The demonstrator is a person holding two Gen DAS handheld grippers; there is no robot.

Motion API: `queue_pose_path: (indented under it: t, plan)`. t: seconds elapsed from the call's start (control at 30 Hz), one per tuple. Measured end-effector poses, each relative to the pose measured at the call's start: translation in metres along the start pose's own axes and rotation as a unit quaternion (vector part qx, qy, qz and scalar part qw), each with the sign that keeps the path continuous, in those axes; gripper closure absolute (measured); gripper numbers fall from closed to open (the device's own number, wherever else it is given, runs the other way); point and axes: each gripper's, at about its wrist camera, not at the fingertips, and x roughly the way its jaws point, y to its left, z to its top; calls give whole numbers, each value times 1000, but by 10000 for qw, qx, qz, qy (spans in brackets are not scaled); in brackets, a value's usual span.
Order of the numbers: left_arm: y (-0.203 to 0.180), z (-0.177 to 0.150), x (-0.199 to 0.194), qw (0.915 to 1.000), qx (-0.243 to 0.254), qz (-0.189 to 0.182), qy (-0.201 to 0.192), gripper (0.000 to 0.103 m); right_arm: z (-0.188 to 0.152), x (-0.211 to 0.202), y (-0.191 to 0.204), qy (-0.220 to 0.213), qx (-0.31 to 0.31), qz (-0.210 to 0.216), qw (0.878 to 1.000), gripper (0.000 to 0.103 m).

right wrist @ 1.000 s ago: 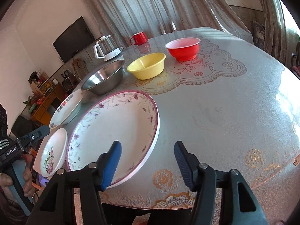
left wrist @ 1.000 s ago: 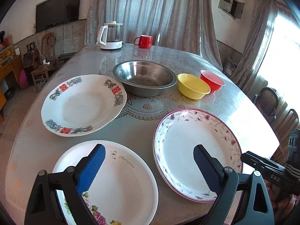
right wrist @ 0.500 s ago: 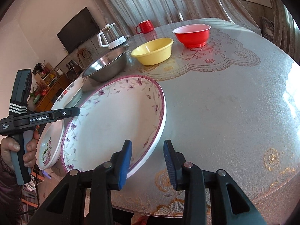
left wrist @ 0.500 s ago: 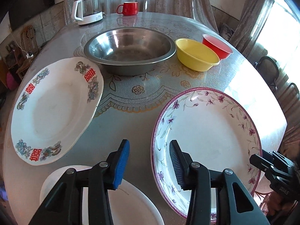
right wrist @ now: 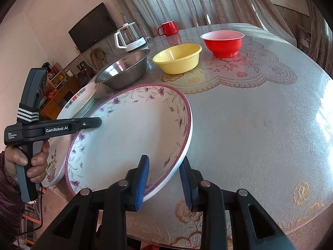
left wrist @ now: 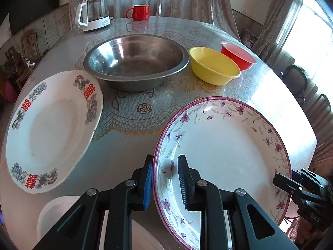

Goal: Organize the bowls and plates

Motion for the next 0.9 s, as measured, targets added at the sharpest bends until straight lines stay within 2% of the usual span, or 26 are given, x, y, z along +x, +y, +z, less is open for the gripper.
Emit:
queue_pose_path:
  t: [0.13,0.27,0.5,0.67,0.8,0.9]
  plan:
    - [7,13,6,9998,-197,47,-29,80,12,8,1,37,-24,-43,10000,74]
    - [17,19,22,9989,-447,111,131,80,24,18,2,-27,-83,-120,9999,74]
    - [21,26,29,9981,-575,221,70,80,37,39,-1,-31,-102,-223,9997,74]
    - [14,21,27,9983,-394,426,18,79,43,48,7,-10,-435,-649,9969,77]
    - [24,17,25,9969,-756,172,99,79,46,50,7,29,-337,-798,9962,77]
    - [25,10,18,9969,-736,269,18,80,45,49,7,25,-340,-779,9964,76]
